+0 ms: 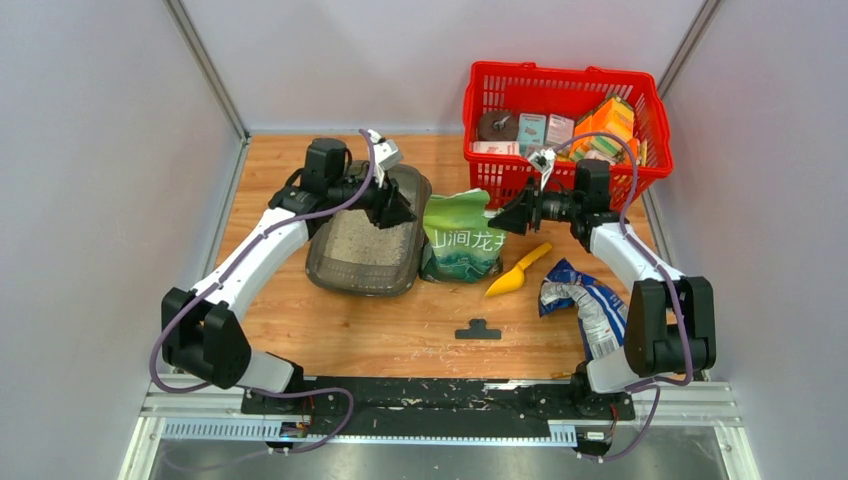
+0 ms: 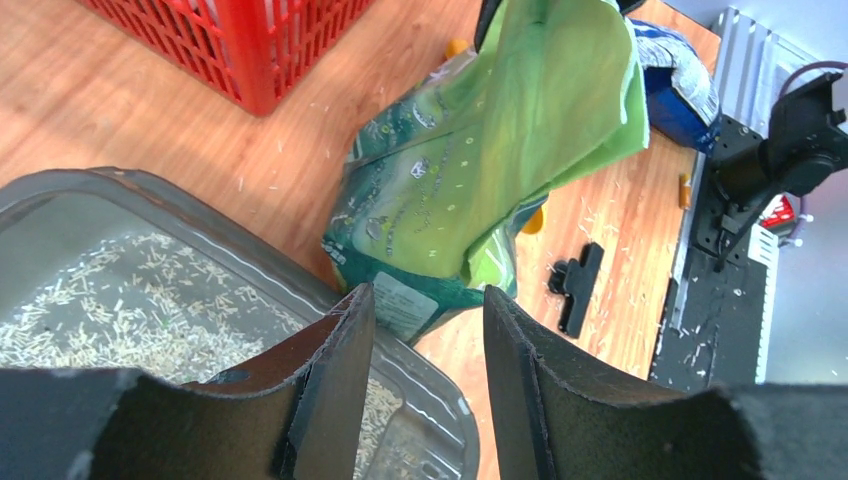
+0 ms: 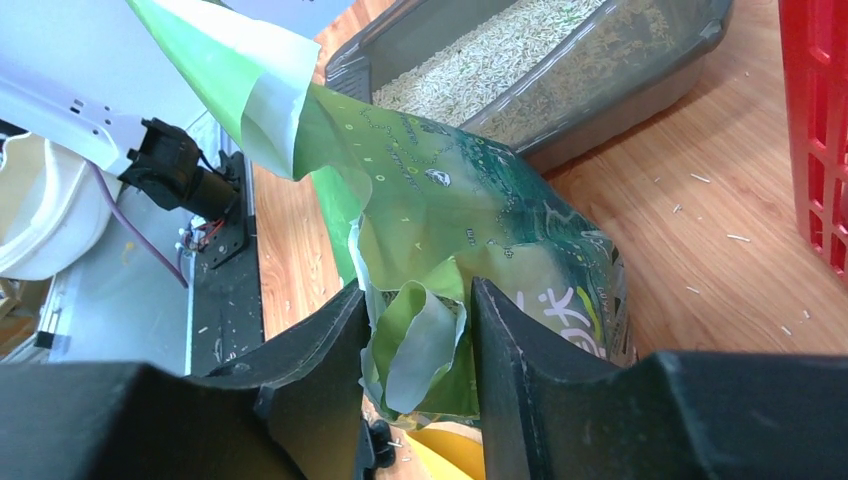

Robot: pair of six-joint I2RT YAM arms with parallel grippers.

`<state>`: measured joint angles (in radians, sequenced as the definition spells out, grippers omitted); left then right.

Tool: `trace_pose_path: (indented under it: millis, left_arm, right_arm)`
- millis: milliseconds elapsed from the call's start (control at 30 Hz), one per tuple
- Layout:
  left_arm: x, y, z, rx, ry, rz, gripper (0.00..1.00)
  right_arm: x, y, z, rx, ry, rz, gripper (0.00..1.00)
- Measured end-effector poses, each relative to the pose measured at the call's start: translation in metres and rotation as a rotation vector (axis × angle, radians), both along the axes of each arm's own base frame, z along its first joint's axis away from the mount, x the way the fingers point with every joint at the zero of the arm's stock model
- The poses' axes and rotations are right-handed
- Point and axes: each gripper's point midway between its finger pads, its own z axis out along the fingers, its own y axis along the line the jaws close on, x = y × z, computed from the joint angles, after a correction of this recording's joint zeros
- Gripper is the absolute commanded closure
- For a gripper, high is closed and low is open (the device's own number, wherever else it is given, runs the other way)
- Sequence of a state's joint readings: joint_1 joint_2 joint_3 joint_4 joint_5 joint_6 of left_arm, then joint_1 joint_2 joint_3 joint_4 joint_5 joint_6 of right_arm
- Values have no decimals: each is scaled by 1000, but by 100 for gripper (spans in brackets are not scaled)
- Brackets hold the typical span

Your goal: Fill the litter box with clean litter

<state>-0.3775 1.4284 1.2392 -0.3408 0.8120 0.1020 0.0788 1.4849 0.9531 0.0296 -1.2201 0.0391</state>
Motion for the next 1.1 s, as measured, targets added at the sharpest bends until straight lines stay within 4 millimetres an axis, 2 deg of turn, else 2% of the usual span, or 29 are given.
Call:
trace_pose_path:
  millis: [100,200,233,333,467,633,833,900,967,1100]
  left_arm:
    - [-5,0,-2,-3,10,-12,47]
    - [-7,0,-5,-5,23,-12,41]
    - [-6,-1,-5,-9,27,-10,39]
    - [-7,-4,0,-32,28,-16,36]
    - [-11,-13,8,-72,28,-46,36]
    - [-21,-36,17,-115,35,-89,37]
    - [-1,-51,1,-132,134,12,48]
    - [6,-53,-6,-133,170,49,48]
    - [11,-55,-13,-138,208,74,48]
    - [16,-61,-18,-163,258,87,48]
  right_arm:
    - [0,1,1,12,20,-5,63]
    - [-1,2,2,17,29,-5,72]
    - [-1,3,2,17,32,-4,79]
    - [-3,3,0,21,54,-4,86]
    - [-5,5,-1,25,85,-4,87]
    - [-7,4,-1,25,116,-6,88]
    - [-11,4,-2,22,161,-5,88]
    - [-11,4,-2,23,169,-6,86]
    - [-12,5,-1,26,182,-8,78]
    - [-11,5,3,41,203,-16,74]
